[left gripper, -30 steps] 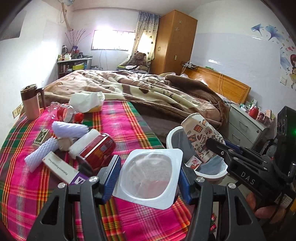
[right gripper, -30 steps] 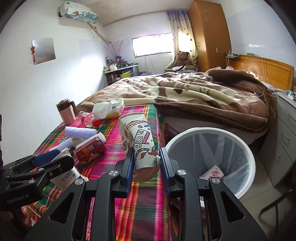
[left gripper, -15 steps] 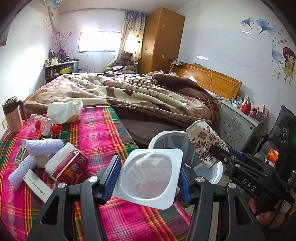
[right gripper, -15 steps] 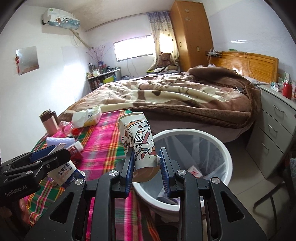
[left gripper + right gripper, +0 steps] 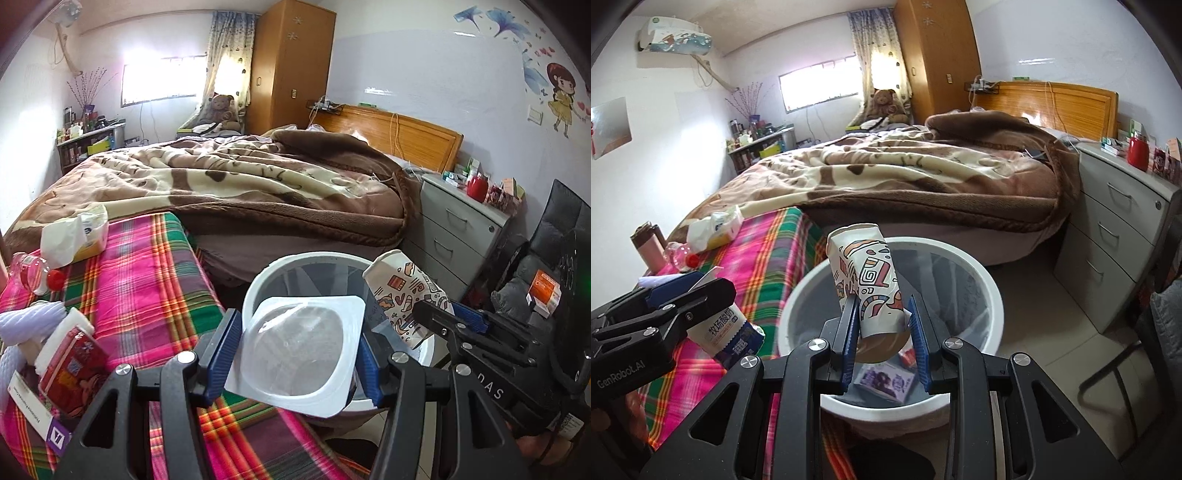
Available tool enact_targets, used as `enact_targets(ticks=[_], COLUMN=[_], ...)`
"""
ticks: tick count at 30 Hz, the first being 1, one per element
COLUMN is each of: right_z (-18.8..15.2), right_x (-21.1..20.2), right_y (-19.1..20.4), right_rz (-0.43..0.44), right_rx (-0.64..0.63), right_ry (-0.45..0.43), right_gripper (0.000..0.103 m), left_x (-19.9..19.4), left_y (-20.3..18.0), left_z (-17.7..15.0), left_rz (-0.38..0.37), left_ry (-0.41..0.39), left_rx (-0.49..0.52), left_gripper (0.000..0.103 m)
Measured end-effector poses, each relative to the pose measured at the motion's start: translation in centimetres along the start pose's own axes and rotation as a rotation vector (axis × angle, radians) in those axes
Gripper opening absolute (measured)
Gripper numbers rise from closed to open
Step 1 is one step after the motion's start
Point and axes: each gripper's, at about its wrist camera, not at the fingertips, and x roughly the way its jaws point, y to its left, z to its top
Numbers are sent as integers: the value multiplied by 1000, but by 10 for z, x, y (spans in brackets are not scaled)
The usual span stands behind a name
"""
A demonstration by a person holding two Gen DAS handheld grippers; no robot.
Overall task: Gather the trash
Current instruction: 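Carry the white tray with the left tool while the right tool carries the paper cup over the wastebasket, then open the left tool while the right tool opens, dropping tray and cup into the wastebasket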
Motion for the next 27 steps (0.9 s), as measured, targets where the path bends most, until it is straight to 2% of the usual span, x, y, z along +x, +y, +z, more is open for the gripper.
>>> enact_targets(ticks=[5,18,22,24,26,27], right_z=[-1,-2,-3,-4,-4,-3], right_x=[5,18,23,23,24,24], right_y=[-8,-22,-24,-23,-22,-22], right_rz=[-24,-84,-89,-98,-101,-100], right_rx=[8,17,22,21,22,22], right_ry=[23,70,90,95,94,95], right_gripper=[28,28,28,29,33,41], left_x=[15,33,36,36,36,35], left_y=[-13,-22,-20,-20,-17,-15], left_z=[1,4,4,3,3,3], left_rz=[8,-20,-31,-26,-29,-30], left_ry=[18,47,59,58,59,57], left_rx=[31,37,25,23,13,9], left_gripper=[60,61,72,74,76,77])
